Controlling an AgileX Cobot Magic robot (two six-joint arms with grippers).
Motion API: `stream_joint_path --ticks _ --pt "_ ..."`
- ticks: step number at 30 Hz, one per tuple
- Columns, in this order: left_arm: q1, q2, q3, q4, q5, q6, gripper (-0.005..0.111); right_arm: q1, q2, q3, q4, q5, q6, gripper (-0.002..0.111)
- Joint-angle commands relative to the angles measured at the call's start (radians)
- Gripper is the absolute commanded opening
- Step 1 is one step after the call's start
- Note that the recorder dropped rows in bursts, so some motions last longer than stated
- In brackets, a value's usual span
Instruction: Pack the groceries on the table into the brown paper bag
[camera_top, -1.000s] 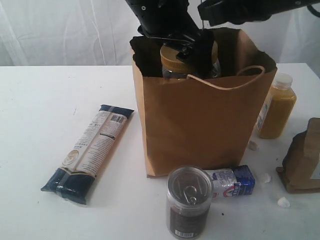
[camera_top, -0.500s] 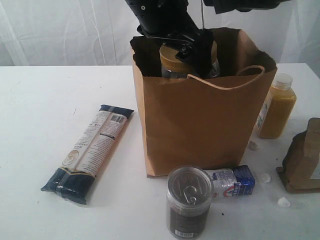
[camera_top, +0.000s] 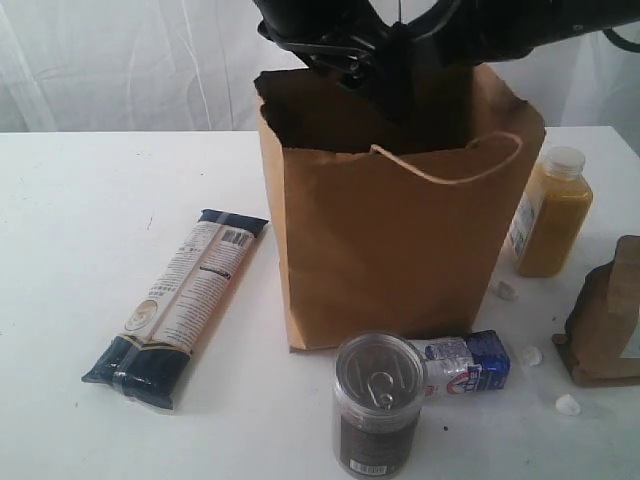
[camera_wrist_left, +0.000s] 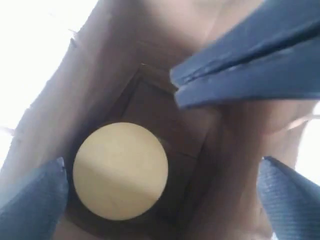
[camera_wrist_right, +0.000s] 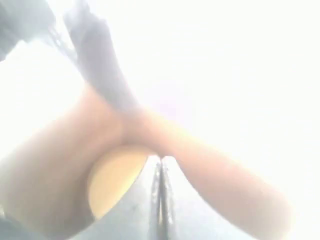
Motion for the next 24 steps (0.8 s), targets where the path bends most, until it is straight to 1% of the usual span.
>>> stream_joint_path --ticks 1,10,14,16,19,22,24 --pt "-0.006 -0.008 -0.005 -0.007 0.088 -0.009 0.105 -0.002 -0.018 -0.006 0.011 0.012 0.004 0.000" --pt "-0.006 -0.041 -0.005 -0.016 0.088 -0.009 0.105 -0.002 -0.121 -0.006 0.011 -0.030 0.013 0.000" --pt "-0.006 -0.102 -0.005 -0.044 0.088 -0.009 0.105 -0.002 -0.232 0.022 0.011 -0.035 0.031 0.000" --pt "-0.006 -0.139 -0.005 -0.046 0.088 -0.009 0.105 -0.002 -0.309 0.079 0.011 -0.046 0.033 0.000" --pt "-0.006 -0.196 -0.005 -0.039 0.088 -0.006 0.105 -0.002 -0.486 0.237 0.003 -0.222 0.063 0.000" --pt "-0.006 -0.217 -0.005 -0.038 0.088 -0.002 0.105 -0.002 -0.684 0.437 0.003 -0.389 0.136 0.000" --pt "-0.006 -0.217 -0.005 -0.038 0.088 -0.002 0.105 -0.002 -0.830 0.604 0.003 -0.423 0.173 0.000"
